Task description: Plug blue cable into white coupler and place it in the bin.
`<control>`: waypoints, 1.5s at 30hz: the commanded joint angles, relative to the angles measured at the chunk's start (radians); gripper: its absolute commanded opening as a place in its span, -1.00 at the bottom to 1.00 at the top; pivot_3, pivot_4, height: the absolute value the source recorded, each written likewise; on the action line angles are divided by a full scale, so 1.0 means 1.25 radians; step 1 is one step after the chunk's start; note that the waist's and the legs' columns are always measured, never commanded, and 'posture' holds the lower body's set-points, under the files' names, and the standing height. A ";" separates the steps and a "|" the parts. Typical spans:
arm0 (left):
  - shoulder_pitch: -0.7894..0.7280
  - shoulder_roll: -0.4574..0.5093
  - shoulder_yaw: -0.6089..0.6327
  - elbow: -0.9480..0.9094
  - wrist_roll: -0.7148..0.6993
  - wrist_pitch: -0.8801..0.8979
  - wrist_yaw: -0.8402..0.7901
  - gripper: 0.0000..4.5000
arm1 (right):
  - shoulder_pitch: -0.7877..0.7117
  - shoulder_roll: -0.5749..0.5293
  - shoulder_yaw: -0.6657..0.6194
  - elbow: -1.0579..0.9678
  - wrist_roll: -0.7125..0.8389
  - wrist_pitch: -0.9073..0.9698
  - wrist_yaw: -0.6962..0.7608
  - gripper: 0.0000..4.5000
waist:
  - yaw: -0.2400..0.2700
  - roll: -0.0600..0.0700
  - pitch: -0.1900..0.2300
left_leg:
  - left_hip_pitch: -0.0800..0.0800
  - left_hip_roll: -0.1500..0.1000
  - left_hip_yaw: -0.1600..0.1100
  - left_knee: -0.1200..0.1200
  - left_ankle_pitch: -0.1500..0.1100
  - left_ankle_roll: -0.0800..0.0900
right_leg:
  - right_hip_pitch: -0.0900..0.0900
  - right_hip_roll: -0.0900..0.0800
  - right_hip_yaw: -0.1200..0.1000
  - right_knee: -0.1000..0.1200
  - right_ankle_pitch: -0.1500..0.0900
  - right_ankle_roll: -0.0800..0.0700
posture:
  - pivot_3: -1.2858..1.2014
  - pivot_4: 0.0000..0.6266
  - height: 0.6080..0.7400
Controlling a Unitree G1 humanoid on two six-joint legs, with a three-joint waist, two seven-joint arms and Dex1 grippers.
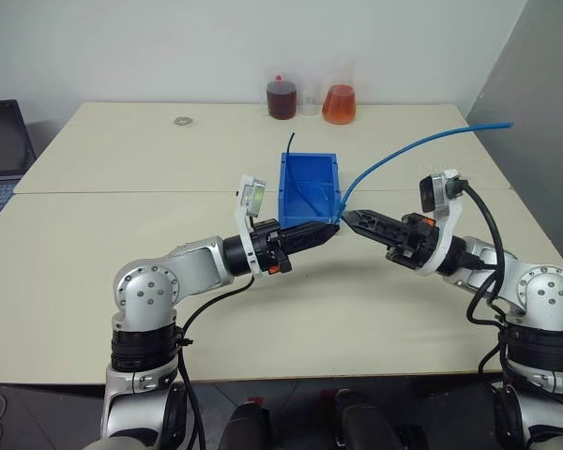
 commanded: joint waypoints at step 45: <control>0.036 0.160 0.010 -0.067 0.044 -0.110 -0.053 0.64 | -0.045 -0.007 0.022 0.012 -0.106 -0.070 0.039 -0.94 | -0.001 0.000 0.000 | -0.001 0.000 0.000 -0.001 0.000 0.000 | -0.001 0.000 0.000 -0.001 0.000 0.000 | 0.03 -0.52 1.00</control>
